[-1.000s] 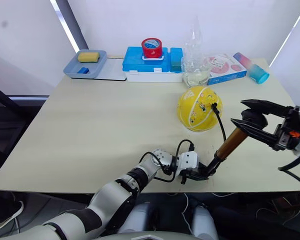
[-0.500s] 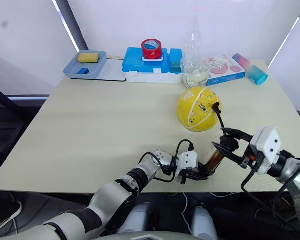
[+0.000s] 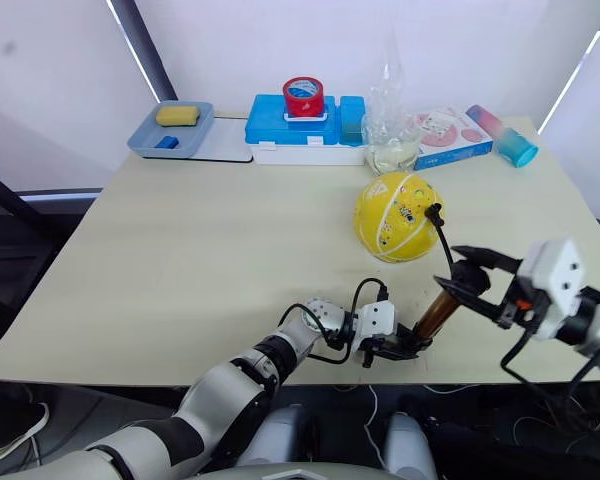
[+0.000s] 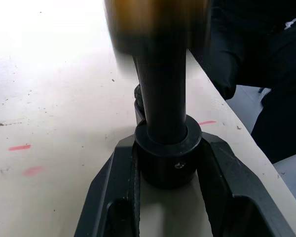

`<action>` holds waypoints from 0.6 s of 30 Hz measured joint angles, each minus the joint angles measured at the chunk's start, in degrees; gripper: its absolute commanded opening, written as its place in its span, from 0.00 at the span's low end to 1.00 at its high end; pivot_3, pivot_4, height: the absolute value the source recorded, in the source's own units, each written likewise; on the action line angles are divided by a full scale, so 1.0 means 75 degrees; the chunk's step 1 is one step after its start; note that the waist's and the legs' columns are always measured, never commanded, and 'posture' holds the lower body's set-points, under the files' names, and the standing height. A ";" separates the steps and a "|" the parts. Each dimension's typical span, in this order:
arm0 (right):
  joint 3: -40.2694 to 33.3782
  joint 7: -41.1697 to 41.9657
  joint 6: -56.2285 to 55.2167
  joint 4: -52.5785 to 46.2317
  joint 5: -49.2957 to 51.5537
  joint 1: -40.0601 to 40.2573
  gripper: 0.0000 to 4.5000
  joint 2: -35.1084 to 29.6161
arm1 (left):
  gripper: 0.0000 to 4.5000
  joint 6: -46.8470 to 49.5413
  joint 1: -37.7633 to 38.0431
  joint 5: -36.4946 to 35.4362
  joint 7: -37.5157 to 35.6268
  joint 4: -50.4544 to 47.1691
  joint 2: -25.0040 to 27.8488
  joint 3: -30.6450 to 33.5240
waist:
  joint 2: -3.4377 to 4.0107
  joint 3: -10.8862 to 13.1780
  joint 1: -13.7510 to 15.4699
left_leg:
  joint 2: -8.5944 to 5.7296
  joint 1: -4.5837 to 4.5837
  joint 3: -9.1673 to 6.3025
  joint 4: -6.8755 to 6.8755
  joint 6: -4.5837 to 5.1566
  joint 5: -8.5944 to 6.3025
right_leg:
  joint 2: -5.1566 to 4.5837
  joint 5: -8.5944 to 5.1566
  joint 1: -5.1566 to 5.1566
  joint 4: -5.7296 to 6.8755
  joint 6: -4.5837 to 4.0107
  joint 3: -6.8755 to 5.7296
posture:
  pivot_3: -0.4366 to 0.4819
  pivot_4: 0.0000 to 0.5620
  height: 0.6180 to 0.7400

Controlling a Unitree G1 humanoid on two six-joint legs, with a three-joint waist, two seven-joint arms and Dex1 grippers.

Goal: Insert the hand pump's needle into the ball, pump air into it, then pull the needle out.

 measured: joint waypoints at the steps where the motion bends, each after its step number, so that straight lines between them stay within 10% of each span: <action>1: -0.0121 -0.0001 0.0057 -0.0060 0.0109 -0.0019 0.43 -0.0055 | 0.25 0.0000 0.0000 0.0000 0.0000 0.0000 0.0000 -0.0001 | 0.0000 0.0000 -0.0001 | 0.0000 -0.0001 0.0000 0.0000 0.0000 0.0000 | 0.0000 0.0000 0.0000 -0.0001 0.0000 0.0000 | 0.48 0.27 0.97; 18: -0.1473 -0.0532 0.1567 -0.0514 0.1648 -0.0515 0.43 -0.0626 | 0.25 -0.0015 -0.0002 0.0051 -0.0033 0.0000 0.0004 -0.0015 | -0.0014 0.0002 -0.0009 | -0.0008 -0.0011 -0.0031 -0.0001 0.0000 0.0000 | 0.0088 -0.0009 0.0003 -0.0012 -0.0011 0.0124 | 0.48 0.27 0.97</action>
